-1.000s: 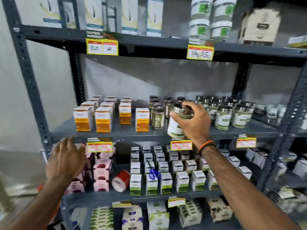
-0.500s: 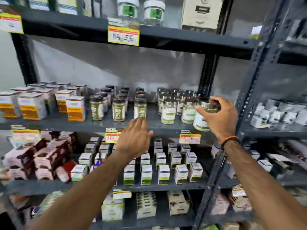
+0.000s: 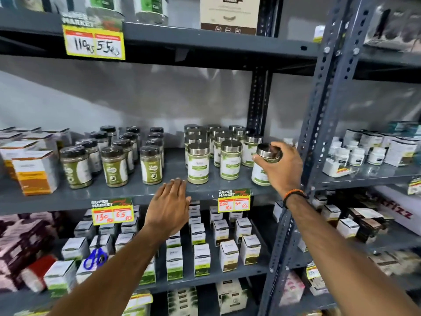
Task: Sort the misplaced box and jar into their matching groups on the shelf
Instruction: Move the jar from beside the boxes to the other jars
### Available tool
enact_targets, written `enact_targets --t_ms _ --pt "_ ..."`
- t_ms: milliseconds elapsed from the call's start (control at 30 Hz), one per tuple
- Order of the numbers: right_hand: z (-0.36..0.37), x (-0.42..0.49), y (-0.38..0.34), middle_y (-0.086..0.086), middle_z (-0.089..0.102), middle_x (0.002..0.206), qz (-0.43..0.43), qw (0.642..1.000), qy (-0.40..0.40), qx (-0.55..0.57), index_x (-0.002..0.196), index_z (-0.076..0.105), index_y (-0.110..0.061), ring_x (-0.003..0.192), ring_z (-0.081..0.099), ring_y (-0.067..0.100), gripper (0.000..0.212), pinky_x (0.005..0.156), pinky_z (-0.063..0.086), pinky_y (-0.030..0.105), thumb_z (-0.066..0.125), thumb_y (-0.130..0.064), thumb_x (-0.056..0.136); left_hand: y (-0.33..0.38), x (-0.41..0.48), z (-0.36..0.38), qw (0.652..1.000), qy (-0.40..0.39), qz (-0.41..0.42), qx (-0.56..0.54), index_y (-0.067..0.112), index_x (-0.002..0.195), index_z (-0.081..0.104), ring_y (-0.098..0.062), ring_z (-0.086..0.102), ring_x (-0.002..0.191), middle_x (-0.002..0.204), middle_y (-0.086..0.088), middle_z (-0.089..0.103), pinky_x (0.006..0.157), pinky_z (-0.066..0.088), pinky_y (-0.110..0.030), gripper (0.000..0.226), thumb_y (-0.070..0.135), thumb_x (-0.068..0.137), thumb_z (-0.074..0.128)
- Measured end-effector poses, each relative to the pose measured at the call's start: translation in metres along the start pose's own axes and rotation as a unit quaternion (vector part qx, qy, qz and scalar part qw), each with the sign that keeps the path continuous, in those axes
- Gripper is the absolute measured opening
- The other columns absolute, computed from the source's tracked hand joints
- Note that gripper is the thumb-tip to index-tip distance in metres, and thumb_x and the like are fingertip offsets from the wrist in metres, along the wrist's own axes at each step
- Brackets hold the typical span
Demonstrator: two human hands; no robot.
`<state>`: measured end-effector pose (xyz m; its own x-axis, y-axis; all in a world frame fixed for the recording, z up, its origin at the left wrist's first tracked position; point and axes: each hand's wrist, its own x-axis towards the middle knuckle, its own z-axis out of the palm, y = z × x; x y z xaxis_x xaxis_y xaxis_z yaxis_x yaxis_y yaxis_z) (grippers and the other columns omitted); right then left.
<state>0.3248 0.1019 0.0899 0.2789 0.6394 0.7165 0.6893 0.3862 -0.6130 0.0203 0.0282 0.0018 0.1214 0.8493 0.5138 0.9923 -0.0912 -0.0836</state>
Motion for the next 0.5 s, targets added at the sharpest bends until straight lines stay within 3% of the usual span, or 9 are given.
enact_targets --t_ms 200,300,367,433,500 --pt "0.026 0.003 0.007 0.007 0.062 0.131 0.018 0.999 -0.024 -0.021 0.138 0.062 -0.027 0.113 0.064 0.022 0.082 0.098 0.056 0.039 0.083 -0.069 0.071 -0.001 -0.003 0.004 1.0 0.025 0.005 0.003 0.001 0.147 0.046 -0.035 0.049 0.138 0.149 -0.02 0.052 0.118 0.036 -0.048 0.058 0.034 0.103 0.028" --pt "0.03 0.0 0.015 0.01 0.055 0.15 0.063 0.996 -0.063 -0.024 0.158 0.038 -0.026 0.134 0.056 0.028 0.112 0.106 0.049 0.044 0.086 -0.07 0.066 -0.001 -0.003 0.006 1.0 0.024 0.004 0.001 0.002 0.148 0.044 -0.034 0.046 0.14 0.151 -0.019 0.051 0.119 0.035 -0.048 0.057 0.033 0.103 0.029" --pt "0.028 -0.003 0.024 0.009 0.059 0.15 0.116 0.989 -0.096 0.008 0.159 0.034 -0.019 0.133 0.059 0.027 0.124 0.107 0.049 0.041 0.094 -0.062 0.06 -0.002 -0.003 0.006 1.0 0.024 0.004 0.001 0.001 0.148 0.044 -0.033 0.046 0.141 0.151 -0.019 0.05 0.119 0.034 -0.048 0.057 0.033 0.103 0.028" --pt "0.029 -0.006 0.032 0.005 0.071 0.134 0.139 0.983 -0.122 0.02 0.147 0.048 -0.013 0.114 0.07 0.02 0.11 0.093 0.055 0.032 0.098 -0.052 0.058 -0.002 -0.003 0.006 1.0 0.025 0.004 0.002 0.001 0.149 0.043 -0.033 0.046 0.141 0.151 -0.019 0.05 0.119 0.035 -0.048 0.057 0.033 0.103 0.027" --pt "0.034 -0.007 0.035 0.002 0.077 0.121 0.14 0.981 -0.131 0.022 0.13 0.06 -0.016 0.096 0.069 0.013 0.086 0.085 0.053 0.027 0.1 -0.044 0.06 -0.003 -0.003 0.007 1.0 0.025 0.006 0.001 0.001 0.149 0.043 -0.033 0.045 0.141 0.152 -0.019 0.05 0.119 0.035 -0.048 0.057 0.033 0.104 0.028"
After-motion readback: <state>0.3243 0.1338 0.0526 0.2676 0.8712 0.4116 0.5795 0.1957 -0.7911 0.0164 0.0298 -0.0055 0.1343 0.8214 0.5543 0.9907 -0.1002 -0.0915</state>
